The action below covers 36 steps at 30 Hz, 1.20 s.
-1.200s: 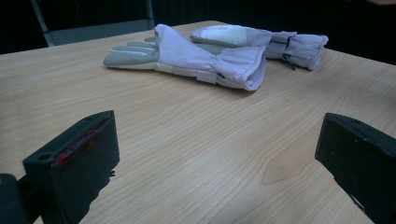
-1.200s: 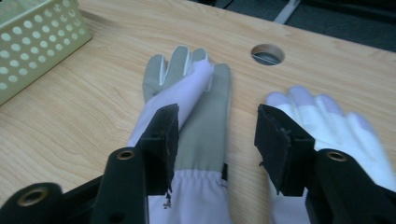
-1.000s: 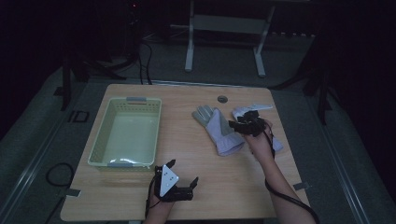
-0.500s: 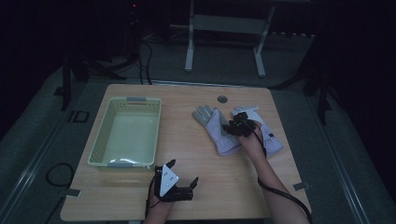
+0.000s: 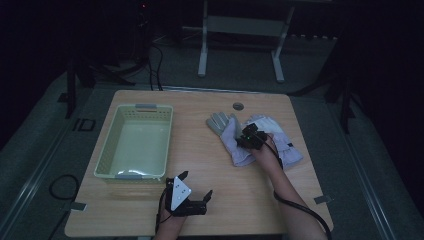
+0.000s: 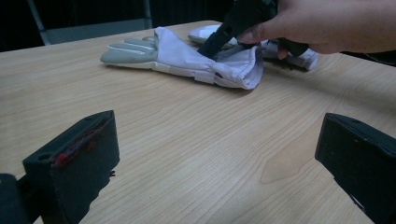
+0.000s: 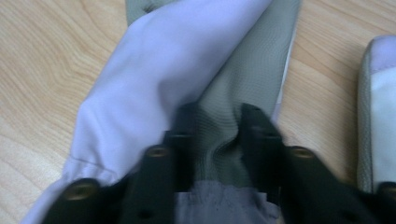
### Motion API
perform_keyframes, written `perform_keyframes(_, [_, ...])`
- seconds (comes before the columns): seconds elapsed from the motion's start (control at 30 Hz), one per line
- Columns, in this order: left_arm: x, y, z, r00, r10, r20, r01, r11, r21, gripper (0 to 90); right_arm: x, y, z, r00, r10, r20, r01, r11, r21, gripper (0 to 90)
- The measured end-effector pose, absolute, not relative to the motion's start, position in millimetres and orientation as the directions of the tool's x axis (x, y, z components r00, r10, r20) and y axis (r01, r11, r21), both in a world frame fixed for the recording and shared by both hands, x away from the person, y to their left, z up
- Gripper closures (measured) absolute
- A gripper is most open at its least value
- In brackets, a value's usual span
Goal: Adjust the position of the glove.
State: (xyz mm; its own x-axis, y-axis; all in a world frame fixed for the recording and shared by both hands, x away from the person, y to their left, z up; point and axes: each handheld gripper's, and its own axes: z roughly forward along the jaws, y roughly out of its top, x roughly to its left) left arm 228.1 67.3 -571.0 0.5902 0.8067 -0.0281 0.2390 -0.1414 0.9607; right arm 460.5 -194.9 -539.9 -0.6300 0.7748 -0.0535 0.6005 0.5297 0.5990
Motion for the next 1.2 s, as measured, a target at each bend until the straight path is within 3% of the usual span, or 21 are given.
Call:
perform_keyframes(0.13, [228.2, 67.2, -571.0, 0.590, 0.807, -0.028, 0.240, -0.142, 0.960, 0.0, 458.9, -188.0, -535.7, -0.601, 0.796, -0.068, 0.626, 0.522, 0.579, 85.1])
perform_keyframes(0.2, [228.4, 67.4, -570.9, 0.590, 0.807, -0.031, 0.242, -0.140, 0.960, 0.0, 457.0, -188.3, -532.5, -0.583, 0.812, -0.039, 0.639, 0.487, 0.595, 86.3])
perform_keyframes(0.3, [228.5, 67.6, -570.9, 0.589, 0.807, -0.033, 0.243, -0.138, 0.960, 0.0, 452.1, -192.2, -525.0, -0.545, 0.836, 0.055, 0.664, 0.391, 0.637, 86.9])
perform_keyframes(0.53, [228.3, 67.4, -570.9, 0.588, 0.808, -0.030, 0.242, -0.140, 0.960, 0.0, 417.5, -187.1, -497.1, -0.458, 0.880, 0.124, 0.647, 0.234, 0.726, 87.2])
perform_keyframes(0.9, [228.2, 67.5, -571.0, 0.588, 0.808, -0.030, 0.241, -0.140, 0.960, 0.0, 370.4, -182.2, -475.6, -0.383, 0.901, 0.204, 0.639, 0.099, 0.763, 87.1])
perform_keyframes(1.2, [228.2, 67.3, -571.1, 0.589, 0.808, -0.029, 0.239, -0.140, 0.961, 0.0, 353.5, -168.3, -495.1, -0.348, 0.910, 0.227, 0.656, 0.063, 0.752, 87.0])
